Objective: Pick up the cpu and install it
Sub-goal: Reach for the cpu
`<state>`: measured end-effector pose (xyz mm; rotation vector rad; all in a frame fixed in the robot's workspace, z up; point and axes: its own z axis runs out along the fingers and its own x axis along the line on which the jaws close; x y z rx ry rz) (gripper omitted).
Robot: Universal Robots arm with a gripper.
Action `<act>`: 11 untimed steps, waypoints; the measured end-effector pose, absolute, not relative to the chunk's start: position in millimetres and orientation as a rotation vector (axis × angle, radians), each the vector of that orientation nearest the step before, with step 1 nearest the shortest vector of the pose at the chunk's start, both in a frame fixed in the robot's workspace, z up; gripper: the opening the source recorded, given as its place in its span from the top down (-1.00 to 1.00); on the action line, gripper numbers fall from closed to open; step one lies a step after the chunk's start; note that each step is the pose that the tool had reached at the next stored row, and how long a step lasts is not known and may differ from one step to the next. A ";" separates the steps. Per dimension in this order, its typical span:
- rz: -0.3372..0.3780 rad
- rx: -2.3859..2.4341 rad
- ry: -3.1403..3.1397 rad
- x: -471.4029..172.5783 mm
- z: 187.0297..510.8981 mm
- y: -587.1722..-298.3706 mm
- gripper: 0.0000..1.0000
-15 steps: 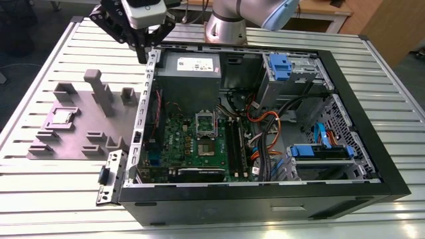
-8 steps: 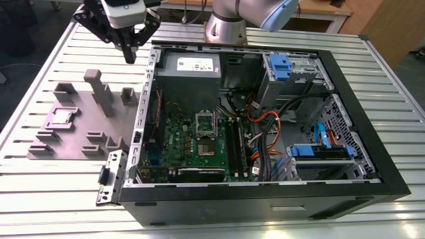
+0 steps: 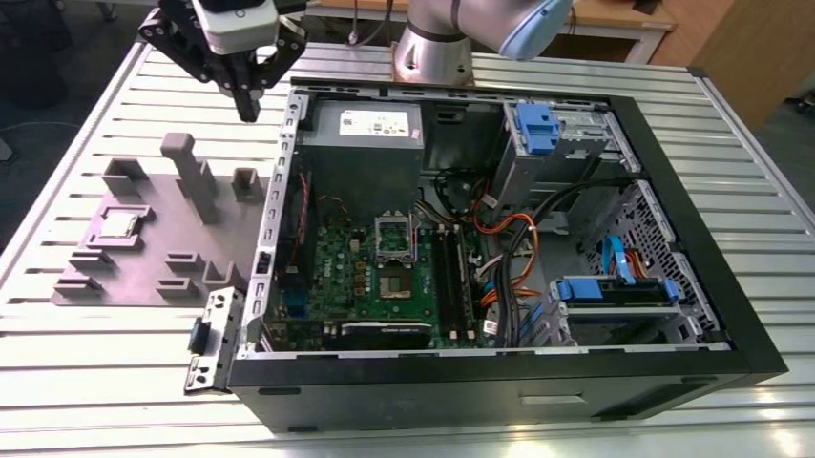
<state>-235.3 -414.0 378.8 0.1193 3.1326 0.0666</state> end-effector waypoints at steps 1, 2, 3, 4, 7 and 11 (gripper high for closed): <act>0.067 0.119 3.133 -235.5 378.8 -414.0 0.79; 0.067 0.120 3.133 -235.9 378.8 -414.0 0.79; 0.067 0.120 3.133 -236.6 378.8 -414.0 0.79; 0.067 0.119 3.133 -237.4 378.8 -414.0 0.79; 0.067 0.119 3.133 -240.7 378.8 -414.0 0.79; 0.067 0.119 3.133 -247.1 378.7 -414.0 0.79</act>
